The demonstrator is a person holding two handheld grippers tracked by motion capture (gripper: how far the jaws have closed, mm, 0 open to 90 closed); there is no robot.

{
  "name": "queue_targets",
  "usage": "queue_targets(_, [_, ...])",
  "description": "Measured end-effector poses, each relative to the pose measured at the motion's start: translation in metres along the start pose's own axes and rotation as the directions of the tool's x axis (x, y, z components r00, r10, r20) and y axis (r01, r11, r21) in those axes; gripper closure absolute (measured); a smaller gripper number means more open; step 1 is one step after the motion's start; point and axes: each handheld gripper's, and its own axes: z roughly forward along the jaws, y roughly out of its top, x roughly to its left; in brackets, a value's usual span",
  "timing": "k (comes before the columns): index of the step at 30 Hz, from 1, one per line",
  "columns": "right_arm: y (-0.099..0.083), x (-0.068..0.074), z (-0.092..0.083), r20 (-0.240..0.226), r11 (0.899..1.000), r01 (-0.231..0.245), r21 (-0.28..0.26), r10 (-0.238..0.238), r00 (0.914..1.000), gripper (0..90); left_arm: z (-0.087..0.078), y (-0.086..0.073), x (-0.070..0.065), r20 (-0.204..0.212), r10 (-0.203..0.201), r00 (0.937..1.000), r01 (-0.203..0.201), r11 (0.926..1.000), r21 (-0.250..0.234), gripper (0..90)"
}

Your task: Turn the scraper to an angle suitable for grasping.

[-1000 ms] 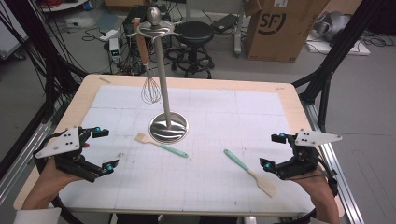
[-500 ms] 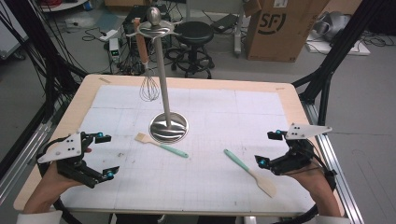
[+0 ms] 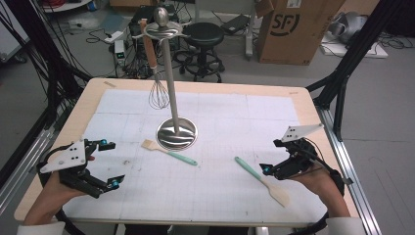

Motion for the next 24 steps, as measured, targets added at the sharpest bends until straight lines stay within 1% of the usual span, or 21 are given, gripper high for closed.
queue_targets(1, [0.001, -0.001, 0.001, -0.001, 1.000, 0.008, 0.014, -0.008, 1.0000, 0.5, 0.000, 0.000, 0.000, 0.001, 0.002, 1.0000, -0.002, 1.0000, -0.001, 1.6])
queue_targets(5, [0.003, -0.002, 0.005, 0.006, 0.997, 0.016, 0.081, -0.016, 0.9998, 0.5, -0.001, 0.000, 0.000, 0.003, 0.001, 1.0000, -0.001, 1.0000, 0.000, 1.6])
queue_targets(7, [0.003, -0.003, 0.008, 0.008, 0.992, 0.019, 0.124, -0.020, 0.9998, 0.5, -0.002, -0.001, 0.001, 0.012, -0.002, 0.9999, 0.002, 1.0000, -0.001, 1.6])
queue_targets(8, [0.003, -0.003, 0.010, 0.013, 0.990, 0.012, 0.140, -0.013, 0.9998, 0.5, -0.002, -0.002, 0.002, 0.010, -0.001, 1.0000, 0.001, 1.0000, 0.000, 1.6])
queue_targets(9, [0.003, -0.005, 0.011, 0.009, 0.988, 0.020, 0.155, -0.022, 0.9997, 0.5, -0.002, -0.003, 0.002, 0.006, -0.006, 1.0000, 0.006, 1.0000, 0.003, 1.6])
queue_targets(10, [0.003, -0.005, 0.013, 0.009, 0.986, 0.017, 0.167, -0.019, 0.9998, 0.5, -0.002, -0.003, 0.002, -0.001, -0.007, 1.0000, 0.007, 0.9999, 0.011, 1.6])
queue_targets(12, [0.003, -0.005, 0.016, 0.007, 0.980, 0.023, 0.196, -0.025, 0.9997, 0.5, -0.001, -0.004, 0.002, -0.006, -0.003, 1.0000, 0.003, 0.9997, 0.022, 1.6])
queue_targets(17, [0.002, -0.004, 0.028, 0.003, 0.969, 0.029, 0.244, -0.031, 0.9995, 0.5, 0.001, -0.004, 0.002, -0.007, -0.003, 1.0000, 0.003, 0.9996, 0.029, 1.6])
queue_targets(19, [0.001, -0.003, 0.033, 0.000, 0.962, 0.028, 0.270, -0.029, 0.9996, 0.5, 0.001, -0.004, 0.002, -0.007, -0.004, 1.0000, 0.005, 0.9995, 0.030, 1.6])
queue_targets(20, [0.001, -0.002, 0.035, 0.007, 0.958, 0.021, 0.287, -0.024, 0.9997, 0.5, 0.001, -0.005, 0.002, -0.007, -0.006, 1.0000, 0.006, 0.9995, 0.032, 1.6])
queue_targets(22, [-0.001, -0.001, 0.040, -0.001, 0.947, 0.027, 0.320, -0.028, 0.9996, 0.5, 0.001, -0.005, 0.002, -0.006, -0.007, 1.0000, 0.007, 0.9994, 0.034, 1.6])
queue_targets(24, [-0.002, 0.001, 0.045, -0.004, 0.940, 0.030, 0.341, -0.030, 0.9995, 0.5, 0.001, -0.006, 0.003, -0.007, -0.007, 0.9999, 0.008, 0.9993, 0.038, 1.6])
